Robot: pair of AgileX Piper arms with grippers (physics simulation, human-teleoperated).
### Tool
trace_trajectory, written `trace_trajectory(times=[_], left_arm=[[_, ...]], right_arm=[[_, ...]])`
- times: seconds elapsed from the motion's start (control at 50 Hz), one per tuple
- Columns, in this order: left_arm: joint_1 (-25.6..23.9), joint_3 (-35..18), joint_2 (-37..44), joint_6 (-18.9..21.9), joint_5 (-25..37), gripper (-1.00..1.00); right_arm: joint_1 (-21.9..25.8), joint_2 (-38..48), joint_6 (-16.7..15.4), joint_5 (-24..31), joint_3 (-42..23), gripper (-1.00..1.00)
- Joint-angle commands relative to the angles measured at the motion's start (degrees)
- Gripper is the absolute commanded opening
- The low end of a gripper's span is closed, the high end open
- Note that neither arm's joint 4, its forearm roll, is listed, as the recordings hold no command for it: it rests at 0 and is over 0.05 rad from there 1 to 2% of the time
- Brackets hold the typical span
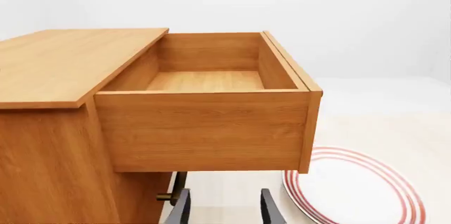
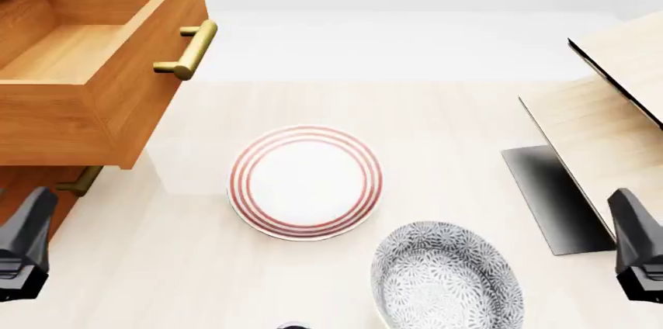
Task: Close the top drawer of the cabinet.
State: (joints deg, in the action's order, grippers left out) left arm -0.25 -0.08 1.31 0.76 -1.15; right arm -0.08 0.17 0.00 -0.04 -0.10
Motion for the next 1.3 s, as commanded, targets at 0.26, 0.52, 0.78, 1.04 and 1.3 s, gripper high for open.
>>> trace_trajectory(times=[0.26, 0.52, 0.78, 1.04, 1.3], left_arm=[[-0.1, -0.16, -1.02, -0.49, 1.12, 1.0], [0.32, 0.01, -1.08, 0.71, 1.2, 1.0], [0.3, -0.03, -1.28, 1.66, 1.45, 1.0], [1.43, -4.31, -1.22, 0.72, 4.7, 1.0], [-0.02, -10.03, -1.05, 0.78, 9.69, 1.0]], right_arm=[[0.1, 0.39, -0.09, -0.22, -0.15, 1.0], [-0.63, 0.46, -0.33, -0.32, -0.17, 1.0], [-0.63, 0.42, -0.26, -0.26, -0.16, 1.0], [-0.64, 0.35, -0.27, -0.2, -0.16, 1.0], [-0.63, 0.36, -0.25, -0.18, -0.19, 1.0]])
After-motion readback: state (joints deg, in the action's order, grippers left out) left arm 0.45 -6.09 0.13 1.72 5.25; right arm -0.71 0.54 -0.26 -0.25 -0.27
